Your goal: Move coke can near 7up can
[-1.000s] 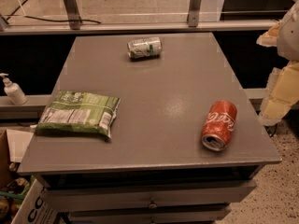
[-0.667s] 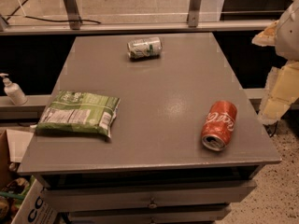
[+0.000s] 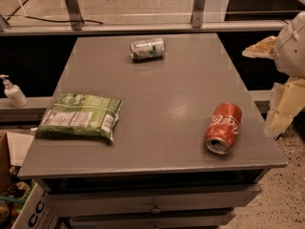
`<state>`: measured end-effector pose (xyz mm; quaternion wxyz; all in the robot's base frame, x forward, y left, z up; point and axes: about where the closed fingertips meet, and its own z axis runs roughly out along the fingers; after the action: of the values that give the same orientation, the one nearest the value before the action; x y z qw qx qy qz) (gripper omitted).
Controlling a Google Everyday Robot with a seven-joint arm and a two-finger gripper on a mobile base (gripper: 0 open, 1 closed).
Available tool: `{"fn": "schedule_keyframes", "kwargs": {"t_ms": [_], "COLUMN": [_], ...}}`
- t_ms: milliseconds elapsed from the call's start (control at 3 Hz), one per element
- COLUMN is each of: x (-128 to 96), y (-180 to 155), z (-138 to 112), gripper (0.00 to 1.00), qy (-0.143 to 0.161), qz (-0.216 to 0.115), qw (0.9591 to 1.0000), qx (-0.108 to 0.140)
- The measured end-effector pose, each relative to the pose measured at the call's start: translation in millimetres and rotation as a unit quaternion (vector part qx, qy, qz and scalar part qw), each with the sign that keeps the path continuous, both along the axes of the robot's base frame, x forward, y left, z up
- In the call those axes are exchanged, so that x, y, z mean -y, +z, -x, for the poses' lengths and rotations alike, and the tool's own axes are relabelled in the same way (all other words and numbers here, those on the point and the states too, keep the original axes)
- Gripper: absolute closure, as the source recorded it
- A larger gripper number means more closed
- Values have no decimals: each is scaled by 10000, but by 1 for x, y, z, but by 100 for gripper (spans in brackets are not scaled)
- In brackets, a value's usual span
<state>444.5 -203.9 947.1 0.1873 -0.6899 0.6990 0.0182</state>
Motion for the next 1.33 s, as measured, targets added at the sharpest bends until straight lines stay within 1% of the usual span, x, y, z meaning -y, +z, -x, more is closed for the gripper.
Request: {"fn": "schedule_keyframes", "kwargs": {"t_ms": [333, 667, 1000, 1333], "x": [-5, -12, -12, -15], "y": [-20, -43, -43, -46], "z": [8, 9, 9, -3], "gripper": [0, 0, 0, 0], "qy": [650, 1393, 1394, 1751], "qz": [-143, -127, -127, -2], "qw": [9978, 9901, 9901, 9843], "qx": [13, 65, 65, 245]}}
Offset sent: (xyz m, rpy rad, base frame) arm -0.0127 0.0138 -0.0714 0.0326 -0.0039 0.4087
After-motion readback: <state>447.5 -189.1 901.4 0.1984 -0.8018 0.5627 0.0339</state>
